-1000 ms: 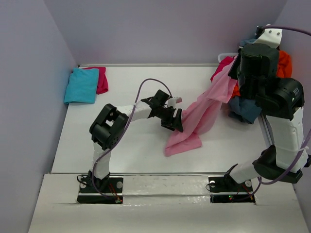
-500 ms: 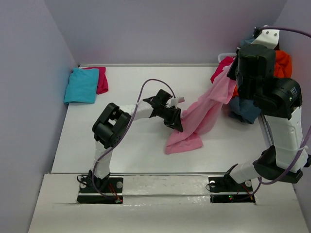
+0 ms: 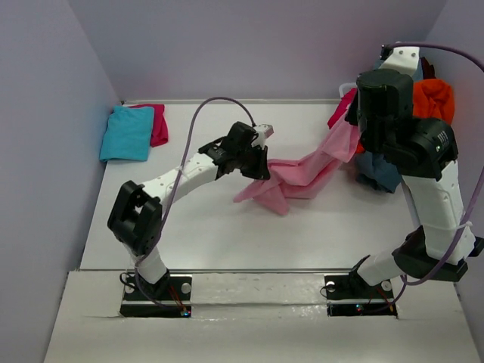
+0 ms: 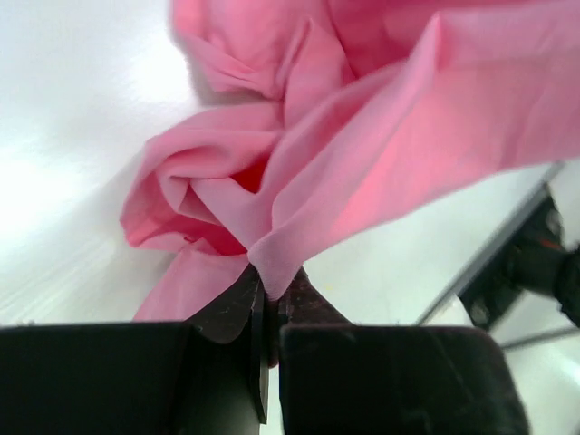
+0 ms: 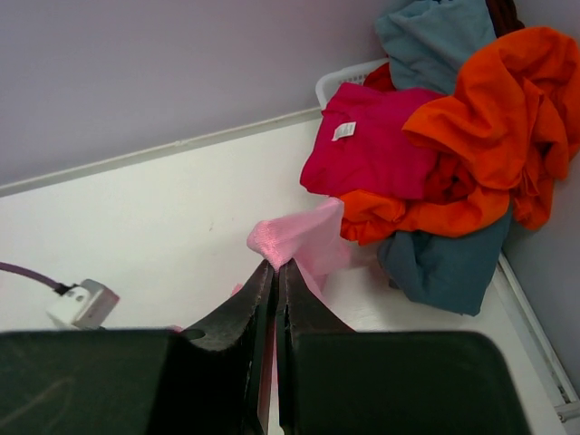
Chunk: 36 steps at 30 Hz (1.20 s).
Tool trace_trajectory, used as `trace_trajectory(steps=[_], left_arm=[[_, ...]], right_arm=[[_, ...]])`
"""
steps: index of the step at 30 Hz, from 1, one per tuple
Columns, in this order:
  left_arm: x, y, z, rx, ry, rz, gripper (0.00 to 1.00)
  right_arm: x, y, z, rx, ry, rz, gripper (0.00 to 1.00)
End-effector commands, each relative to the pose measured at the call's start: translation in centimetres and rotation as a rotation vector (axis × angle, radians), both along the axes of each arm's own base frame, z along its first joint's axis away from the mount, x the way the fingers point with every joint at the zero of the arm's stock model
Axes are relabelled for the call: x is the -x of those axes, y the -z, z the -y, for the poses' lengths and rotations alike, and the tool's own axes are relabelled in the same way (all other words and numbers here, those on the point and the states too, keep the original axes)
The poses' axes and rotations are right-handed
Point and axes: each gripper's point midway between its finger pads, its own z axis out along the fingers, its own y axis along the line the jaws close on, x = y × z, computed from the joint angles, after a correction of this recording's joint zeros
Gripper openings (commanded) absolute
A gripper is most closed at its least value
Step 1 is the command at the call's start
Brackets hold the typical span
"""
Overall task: Fold and stack the t-shirts
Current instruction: Flatten out the crumpled T-shirt at the center of the board.
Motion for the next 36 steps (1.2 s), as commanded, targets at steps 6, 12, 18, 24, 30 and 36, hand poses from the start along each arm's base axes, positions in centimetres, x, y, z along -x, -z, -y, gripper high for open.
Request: trace_trajectory(steps=[6,12,18,24,30,36], left_arm=[[-5.9,-9.5,-10.7,-0.324,-0.451,0.406,0.06],[-5.4,-13.8,-17.1,-0.409,-0.702,0.536,0.06],[-3.3,-18.1,-21.7,-0.314,-0.948,0.605,0.06],[-1.3,-19.3,-23.9,-0.236,-1.011,0.642,0.06],[0.4,-20.2,-24.4,-0.15,-0.981,0.663,0.06],[2.1,-21.7,-25.7,-0.068,-0.974,0.729,0.06]], right_arm=[[-0.7,-0.8,-1.0,-0.08,-0.015,0.045,0.07],[-0.7,-1.0,-1.3,-0.097,-0.028,0.049,0.07],[-0.3,-1.2,-1.0,-0.109,-0.026,0.054,0.07],[-0.4,0.0,-2.2,-0.128,-0.082,0.028,0.07],[0.9,-0.6,-2.7,-0.184,-0.169,0.068,0.07],[2.6,-2.1,-1.5,-0.209,-0.215,0.171,0.07]])
